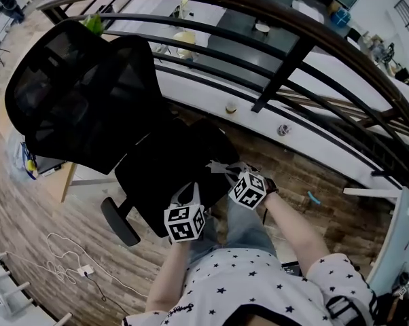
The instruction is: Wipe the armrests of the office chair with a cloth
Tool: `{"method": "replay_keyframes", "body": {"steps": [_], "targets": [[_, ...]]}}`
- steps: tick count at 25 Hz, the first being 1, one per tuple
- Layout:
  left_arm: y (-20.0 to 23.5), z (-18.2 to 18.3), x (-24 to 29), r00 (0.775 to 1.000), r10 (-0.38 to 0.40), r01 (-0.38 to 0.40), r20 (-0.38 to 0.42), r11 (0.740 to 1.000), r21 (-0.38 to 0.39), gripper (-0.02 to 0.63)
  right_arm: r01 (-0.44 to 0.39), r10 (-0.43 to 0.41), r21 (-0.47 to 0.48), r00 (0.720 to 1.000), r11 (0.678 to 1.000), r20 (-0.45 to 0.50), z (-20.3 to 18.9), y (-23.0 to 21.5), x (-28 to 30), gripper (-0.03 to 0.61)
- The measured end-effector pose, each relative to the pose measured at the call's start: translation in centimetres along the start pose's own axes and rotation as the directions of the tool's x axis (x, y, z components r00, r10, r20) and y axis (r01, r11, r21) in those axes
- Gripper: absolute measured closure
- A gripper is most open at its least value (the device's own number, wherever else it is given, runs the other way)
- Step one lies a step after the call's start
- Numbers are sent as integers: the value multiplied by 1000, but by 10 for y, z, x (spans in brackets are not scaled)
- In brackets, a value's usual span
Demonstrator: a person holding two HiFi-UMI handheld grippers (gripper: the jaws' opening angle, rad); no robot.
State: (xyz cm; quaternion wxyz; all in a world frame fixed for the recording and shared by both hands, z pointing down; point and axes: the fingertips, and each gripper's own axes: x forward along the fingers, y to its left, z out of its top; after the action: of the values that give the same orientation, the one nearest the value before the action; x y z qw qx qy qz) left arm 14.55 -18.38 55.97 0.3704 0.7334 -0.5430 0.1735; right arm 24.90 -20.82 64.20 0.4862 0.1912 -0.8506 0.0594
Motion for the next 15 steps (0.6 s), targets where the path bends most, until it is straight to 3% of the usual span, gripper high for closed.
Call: {"method": "replay_keyframes", "body": {"steps": [15], "targets": [[17,18,-38,997,-43,40,59,998,52,606,112,-149,224,976,968,157,63,22,-53,554]]}}
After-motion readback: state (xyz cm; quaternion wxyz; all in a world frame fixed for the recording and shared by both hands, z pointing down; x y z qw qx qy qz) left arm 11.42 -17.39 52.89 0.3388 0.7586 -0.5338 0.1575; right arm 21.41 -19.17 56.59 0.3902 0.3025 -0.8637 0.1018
